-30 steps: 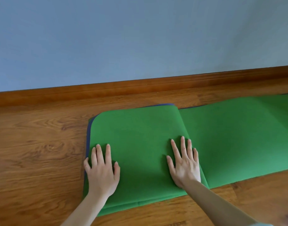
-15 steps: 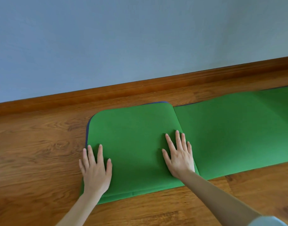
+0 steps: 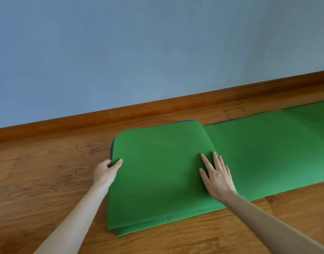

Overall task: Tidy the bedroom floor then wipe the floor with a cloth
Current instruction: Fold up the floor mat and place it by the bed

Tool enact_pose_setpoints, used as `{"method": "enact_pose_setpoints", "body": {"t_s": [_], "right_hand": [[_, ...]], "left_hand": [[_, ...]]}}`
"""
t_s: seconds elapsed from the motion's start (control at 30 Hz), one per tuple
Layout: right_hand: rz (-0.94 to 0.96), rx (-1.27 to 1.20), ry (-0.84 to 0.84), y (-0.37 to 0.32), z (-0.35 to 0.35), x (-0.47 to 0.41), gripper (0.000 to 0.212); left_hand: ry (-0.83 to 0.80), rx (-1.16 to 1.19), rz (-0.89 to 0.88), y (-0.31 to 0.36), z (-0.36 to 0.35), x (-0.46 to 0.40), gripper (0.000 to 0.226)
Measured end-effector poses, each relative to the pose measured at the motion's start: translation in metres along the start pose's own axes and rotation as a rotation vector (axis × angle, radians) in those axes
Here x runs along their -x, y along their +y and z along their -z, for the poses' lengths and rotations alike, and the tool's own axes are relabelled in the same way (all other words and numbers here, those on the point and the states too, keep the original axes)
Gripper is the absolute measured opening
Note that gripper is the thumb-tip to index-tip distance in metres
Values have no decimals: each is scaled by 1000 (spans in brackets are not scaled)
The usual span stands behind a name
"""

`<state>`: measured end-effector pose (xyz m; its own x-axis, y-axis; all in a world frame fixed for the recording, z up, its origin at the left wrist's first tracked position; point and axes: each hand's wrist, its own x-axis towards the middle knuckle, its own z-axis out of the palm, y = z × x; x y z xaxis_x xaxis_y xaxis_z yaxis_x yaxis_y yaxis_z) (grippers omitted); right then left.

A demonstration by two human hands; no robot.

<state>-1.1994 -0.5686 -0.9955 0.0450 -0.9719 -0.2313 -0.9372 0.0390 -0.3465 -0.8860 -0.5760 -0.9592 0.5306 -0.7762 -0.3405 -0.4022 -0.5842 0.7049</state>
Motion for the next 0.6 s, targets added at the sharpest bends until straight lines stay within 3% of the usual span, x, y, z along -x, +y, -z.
{"method": "enact_pose_setpoints", "body": {"t_s": [0.13,0.27,0.4,0.6], "right_hand": [[-51,-35,19,-17,3,-2,57],[32,-22,92,-36,11,-15,58],[104,107,52,-34,1,-18,55],[85,239,-29,-25,-15,-15,59]], "left_hand": [[1,44,-58,-10,9,11,24],[20,-7,-179,-34,14,28,44],[-30,69,-137,-44,7,29,65],[123,-360,-347,-45,-28,25,64]]}}
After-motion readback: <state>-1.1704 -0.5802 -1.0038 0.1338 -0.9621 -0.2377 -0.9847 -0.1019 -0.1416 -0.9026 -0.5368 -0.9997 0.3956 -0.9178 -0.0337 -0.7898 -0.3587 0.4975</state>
